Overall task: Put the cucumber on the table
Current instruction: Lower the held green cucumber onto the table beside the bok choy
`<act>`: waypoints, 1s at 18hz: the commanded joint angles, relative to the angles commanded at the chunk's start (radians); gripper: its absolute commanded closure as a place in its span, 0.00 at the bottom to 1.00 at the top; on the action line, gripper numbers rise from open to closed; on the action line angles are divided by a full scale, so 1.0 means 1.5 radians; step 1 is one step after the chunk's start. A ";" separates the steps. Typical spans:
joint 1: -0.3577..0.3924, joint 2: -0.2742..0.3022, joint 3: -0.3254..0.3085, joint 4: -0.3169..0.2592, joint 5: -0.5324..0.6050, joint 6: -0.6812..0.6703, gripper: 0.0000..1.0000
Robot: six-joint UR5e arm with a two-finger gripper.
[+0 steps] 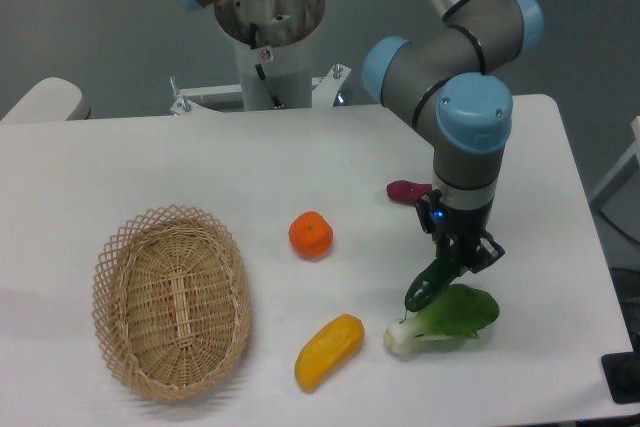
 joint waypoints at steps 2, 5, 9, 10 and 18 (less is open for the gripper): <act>0.011 0.002 -0.019 0.001 -0.001 0.069 0.93; 0.015 0.003 -0.053 0.009 0.000 0.126 0.93; 0.015 -0.001 -0.107 0.062 0.007 0.122 0.90; 0.015 -0.003 -0.114 0.065 0.007 0.122 0.90; 0.009 -0.018 -0.122 0.064 0.007 0.120 0.89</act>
